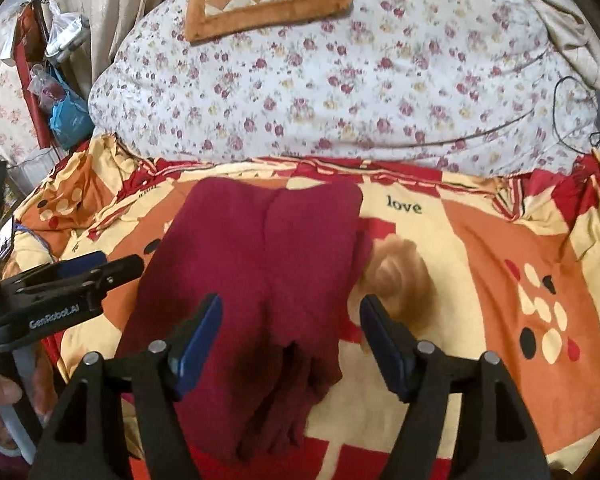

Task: Fold small clothes

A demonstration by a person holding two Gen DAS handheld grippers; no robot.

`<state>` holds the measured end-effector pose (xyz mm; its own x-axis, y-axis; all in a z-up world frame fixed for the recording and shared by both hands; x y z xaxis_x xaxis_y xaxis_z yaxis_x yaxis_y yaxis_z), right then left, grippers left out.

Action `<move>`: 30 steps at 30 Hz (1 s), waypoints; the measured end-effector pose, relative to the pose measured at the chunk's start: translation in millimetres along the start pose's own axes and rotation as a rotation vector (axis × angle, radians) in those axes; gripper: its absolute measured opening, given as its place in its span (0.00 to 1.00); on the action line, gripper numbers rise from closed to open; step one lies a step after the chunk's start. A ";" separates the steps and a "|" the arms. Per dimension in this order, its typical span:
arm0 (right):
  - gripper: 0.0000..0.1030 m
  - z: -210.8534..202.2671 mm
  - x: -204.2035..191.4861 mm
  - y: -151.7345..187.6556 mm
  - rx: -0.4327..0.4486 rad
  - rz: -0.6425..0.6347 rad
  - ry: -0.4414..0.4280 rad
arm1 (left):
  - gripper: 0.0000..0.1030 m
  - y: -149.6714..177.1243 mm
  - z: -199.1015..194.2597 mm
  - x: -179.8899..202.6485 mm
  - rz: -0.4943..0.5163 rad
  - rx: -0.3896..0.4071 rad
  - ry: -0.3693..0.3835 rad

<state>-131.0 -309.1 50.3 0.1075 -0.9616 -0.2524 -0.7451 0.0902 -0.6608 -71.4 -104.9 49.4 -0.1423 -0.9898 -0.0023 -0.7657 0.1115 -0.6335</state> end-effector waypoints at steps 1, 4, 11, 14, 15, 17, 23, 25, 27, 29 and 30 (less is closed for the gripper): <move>0.77 -0.3 -1.0 -1.1 0.005 0.004 0.005 | 0.55 -0.4 -2.0 -0.3 0.002 0.009 -0.009; 0.81 -0.9 -4.5 -2.8 0.016 0.015 0.006 | 0.55 -1.2 -7.0 -0.2 0.007 0.033 -0.034; 0.83 3.1 -5.6 -0.4 0.009 0.029 0.024 | 0.55 -2.4 -14.2 -1.2 0.011 0.060 -0.067; 0.83 6.1 -5.3 0.7 -0.006 0.030 0.017 | 0.55 -2.0 -13.3 -1.3 0.009 0.048 -0.081; 0.83 6.7 -5.5 1.1 -0.008 0.028 0.018 | 0.55 -1.9 -11.8 -0.8 0.013 0.036 -0.104; 0.83 7.0 -5.5 1.6 -0.010 0.028 0.016 | 0.55 -1.1 -8.8 2.1 0.037 0.019 -0.147; 0.83 6.8 -4.6 1.5 -0.006 0.032 0.020 | 0.55 2.4 -7.9 2.6 0.048 0.023 -0.170; 0.83 8.3 -3.9 2.3 -0.011 0.039 0.018 | 0.55 1.7 -7.9 1.7 0.044 0.027 -0.169; 0.83 8.6 -3.4 2.1 -0.013 0.041 0.019 | 0.55 1.0 -7.9 0.4 0.038 0.028 -0.165; 0.83 9.0 -3.7 2.4 -0.015 0.037 0.024 | 0.55 0.5 -8.1 -0.3 0.031 0.029 -0.164; 0.83 9.6 -4.2 2.5 -0.017 0.036 0.025 | 0.55 0.4 -8.3 0.1 0.029 0.029 -0.164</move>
<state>-127.0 -302.4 42.9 0.0645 -0.9641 -0.2577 -0.7590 0.1203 -0.6399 -76.9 -104.2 55.6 -0.0583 -0.9876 -0.1457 -0.7438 0.1403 -0.6535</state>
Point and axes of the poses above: each gripper's, at about its wrist camera, not at the fingertips, and z roughly the way its jaws point, x to its right, y to its underside, the point moved 1 cm from there along z, roughly the way its jaws point, and after that the axes turned 9 degrees about -y, right-handed, at the moved point
